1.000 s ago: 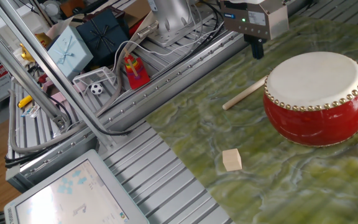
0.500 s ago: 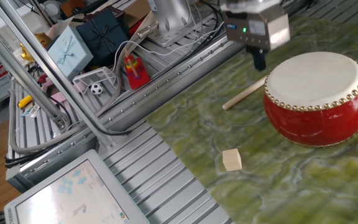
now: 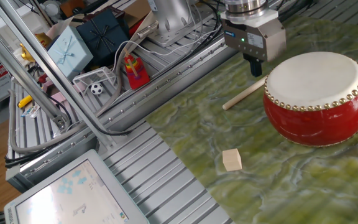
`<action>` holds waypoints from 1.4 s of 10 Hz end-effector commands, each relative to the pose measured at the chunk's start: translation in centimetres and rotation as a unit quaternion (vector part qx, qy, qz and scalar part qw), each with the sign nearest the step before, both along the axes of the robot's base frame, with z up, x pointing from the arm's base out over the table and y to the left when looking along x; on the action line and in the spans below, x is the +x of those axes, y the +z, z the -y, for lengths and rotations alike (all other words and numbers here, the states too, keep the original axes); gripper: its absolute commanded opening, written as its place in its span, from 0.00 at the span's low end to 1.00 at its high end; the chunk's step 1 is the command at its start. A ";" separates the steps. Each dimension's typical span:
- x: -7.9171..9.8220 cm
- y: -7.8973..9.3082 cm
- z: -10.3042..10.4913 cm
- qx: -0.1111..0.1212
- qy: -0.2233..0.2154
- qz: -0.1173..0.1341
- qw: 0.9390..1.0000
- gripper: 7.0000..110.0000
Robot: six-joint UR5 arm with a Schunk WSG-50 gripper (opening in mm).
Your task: Play the drum
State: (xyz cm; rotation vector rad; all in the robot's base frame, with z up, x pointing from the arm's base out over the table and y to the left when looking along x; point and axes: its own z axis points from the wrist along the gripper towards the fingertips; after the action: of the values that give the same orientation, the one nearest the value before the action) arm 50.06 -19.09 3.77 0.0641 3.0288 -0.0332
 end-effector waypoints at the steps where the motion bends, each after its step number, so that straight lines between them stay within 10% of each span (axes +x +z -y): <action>1: -0.7 -1.0 1.6 -0.002 -0.004 -0.004 1.000 0.00; 6: -2.3 -2.1 2.8 0.031 0.008 0.006 0.999 0.00; 10: 0.2 -2.9 -0.3 0.061 -0.011 0.020 0.998 0.00; 14: -1.1 -3.2 2.4 0.015 0.010 0.002 1.000 0.00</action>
State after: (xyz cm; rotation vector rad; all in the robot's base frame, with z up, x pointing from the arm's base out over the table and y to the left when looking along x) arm 49.39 -20.43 0.53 0.0616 3.0154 0.0552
